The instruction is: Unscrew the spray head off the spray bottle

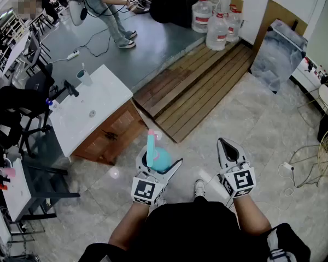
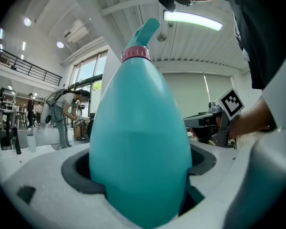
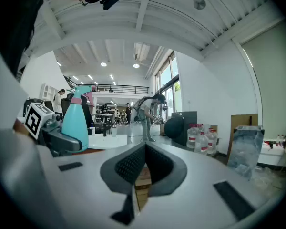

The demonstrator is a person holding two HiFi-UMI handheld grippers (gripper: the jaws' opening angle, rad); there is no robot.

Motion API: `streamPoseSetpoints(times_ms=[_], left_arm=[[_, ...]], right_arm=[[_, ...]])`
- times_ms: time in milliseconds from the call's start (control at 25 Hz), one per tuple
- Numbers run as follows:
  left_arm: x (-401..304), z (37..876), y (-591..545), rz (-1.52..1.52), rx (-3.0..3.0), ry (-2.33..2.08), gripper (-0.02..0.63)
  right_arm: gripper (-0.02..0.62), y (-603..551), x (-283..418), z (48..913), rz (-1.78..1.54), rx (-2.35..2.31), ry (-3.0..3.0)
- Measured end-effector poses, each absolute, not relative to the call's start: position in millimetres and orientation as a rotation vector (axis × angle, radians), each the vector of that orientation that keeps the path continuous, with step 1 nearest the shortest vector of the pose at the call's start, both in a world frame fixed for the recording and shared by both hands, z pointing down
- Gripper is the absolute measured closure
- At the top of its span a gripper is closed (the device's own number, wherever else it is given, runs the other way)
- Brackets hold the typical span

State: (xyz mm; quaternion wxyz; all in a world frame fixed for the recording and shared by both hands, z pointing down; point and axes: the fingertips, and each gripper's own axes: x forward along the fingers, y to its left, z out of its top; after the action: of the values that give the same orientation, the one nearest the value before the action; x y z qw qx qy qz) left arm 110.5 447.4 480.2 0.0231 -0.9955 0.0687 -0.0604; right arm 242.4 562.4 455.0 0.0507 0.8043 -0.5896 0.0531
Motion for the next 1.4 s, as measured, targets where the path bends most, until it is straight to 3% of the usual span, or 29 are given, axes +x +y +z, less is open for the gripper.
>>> streamPoseSetpoints(times_ms=[800,1400], left_arm=[[130.3,480.2,453.8,-0.165,-3.060,0.278,0.123],[114.5,477.1,445.4,-0.223,-3.004,0.673,0.123]], right_arm=[[0.591,554.9,267.4,458.0,0.152,2.407,-1.923],[0.591,522.4,261.8,478.5,0.173,2.082,-2.225]])
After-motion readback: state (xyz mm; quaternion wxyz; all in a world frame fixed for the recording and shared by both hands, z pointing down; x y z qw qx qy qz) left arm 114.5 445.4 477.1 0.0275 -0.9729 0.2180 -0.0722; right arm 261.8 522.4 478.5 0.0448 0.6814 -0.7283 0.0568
